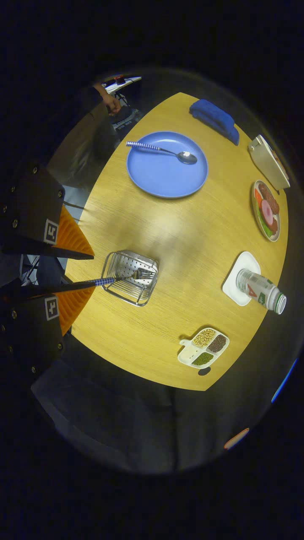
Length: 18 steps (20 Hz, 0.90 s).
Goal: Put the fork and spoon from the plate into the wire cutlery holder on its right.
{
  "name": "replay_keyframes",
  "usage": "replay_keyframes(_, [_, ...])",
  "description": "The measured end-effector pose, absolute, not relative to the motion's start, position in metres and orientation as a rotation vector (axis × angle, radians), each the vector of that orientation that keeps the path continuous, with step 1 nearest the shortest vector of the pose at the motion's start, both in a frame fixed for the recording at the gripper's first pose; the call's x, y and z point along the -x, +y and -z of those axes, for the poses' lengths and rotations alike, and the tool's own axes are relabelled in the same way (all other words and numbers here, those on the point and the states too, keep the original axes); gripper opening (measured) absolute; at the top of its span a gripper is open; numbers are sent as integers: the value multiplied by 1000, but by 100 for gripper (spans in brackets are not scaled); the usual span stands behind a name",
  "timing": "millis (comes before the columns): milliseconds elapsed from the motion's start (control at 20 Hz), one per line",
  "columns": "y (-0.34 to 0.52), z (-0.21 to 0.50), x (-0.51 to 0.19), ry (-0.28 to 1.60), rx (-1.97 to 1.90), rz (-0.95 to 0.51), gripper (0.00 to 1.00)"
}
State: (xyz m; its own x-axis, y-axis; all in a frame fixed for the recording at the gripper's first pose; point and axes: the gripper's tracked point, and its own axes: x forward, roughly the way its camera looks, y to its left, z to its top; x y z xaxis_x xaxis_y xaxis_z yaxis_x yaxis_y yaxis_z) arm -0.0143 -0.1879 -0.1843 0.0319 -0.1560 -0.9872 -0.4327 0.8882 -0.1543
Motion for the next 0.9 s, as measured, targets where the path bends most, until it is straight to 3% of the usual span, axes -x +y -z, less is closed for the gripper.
replay_keyframes(900, [-38,227,63,1528,363,-440,30])
